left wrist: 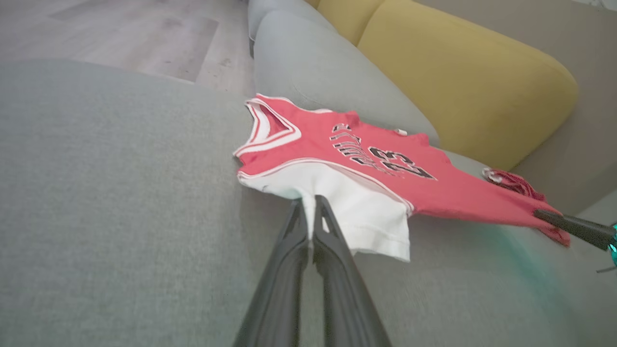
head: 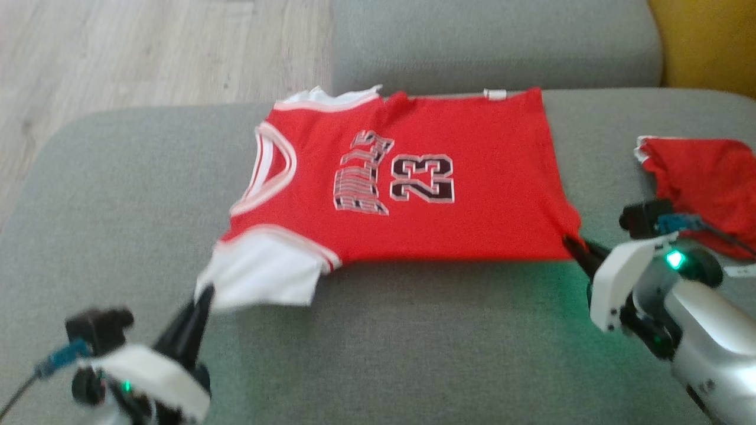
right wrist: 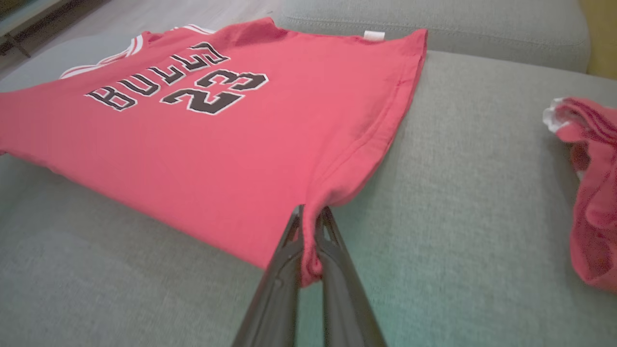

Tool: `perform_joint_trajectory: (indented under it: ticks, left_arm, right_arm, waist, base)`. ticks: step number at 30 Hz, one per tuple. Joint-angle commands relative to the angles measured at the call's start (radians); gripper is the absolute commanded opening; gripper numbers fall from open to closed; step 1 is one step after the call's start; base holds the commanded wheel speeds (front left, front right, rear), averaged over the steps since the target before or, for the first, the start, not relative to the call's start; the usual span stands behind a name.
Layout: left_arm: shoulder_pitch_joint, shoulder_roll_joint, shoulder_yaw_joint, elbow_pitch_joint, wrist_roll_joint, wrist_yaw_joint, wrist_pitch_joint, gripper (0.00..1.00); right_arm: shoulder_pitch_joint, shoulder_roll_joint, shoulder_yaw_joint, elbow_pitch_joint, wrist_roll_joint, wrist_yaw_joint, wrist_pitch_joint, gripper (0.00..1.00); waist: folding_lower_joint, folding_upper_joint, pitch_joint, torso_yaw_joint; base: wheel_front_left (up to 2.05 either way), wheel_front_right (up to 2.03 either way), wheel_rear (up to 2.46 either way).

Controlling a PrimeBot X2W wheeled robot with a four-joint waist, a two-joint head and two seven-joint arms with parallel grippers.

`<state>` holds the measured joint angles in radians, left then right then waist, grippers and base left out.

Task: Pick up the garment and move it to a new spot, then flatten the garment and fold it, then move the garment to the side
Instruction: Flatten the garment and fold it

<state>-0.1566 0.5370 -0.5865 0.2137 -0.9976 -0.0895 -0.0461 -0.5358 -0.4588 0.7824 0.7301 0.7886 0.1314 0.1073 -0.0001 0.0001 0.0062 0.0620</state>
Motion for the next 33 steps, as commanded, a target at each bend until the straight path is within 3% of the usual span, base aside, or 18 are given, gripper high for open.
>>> perform_joint_trajectory:
  ticks: [1,8,16,23,33]
  left_arm:
    - [0.010,0.065,0.031,-0.068,-0.011,0.016,0.015,0.00]
    - [0.172,0.121,0.007,-0.220,-0.073,0.057,0.083,0.00]
    - [0.198,0.168,0.016,-0.309,-0.054,0.086,0.088,0.00]
    - [0.107,0.177,0.020,-0.309,-0.017,0.088,0.117,0.00]
    - [-0.087,0.186,0.018,-0.227,0.020,0.044,0.196,0.00]
  right_arm:
    - [0.020,-0.054,0.017,-0.053,0.039,-0.001,0.026,0.00]
    - [0.141,-0.161,0.052,-0.209,0.188,-0.001,0.172,0.00]
    - [0.194,-0.242,0.019,-0.339,0.250,-0.001,0.245,0.00]
    - [0.167,-0.222,-0.030,-0.359,0.212,-0.001,0.279,0.00]
    - [0.073,-0.153,-0.101,-0.351,0.170,-0.001,0.349,0.00]
  waist:
    - [0.0001,-0.0001,-0.030,-0.006]
    - [0.0001,-0.0001,-0.061,-0.010]
    - [0.0001,-0.0001,-0.054,-0.014]
    - [0.0001,-0.0001,-0.024,-0.024]
    - [0.0001,-0.0001,0.080,-0.046]
  base:
    - [0.00,0.00,0.00]
    - [0.00,0.00,0.00]
    - [0.00,0.00,0.00]
    - [0.00,0.00,0.00]
    - [0.00,0.00,0.00]
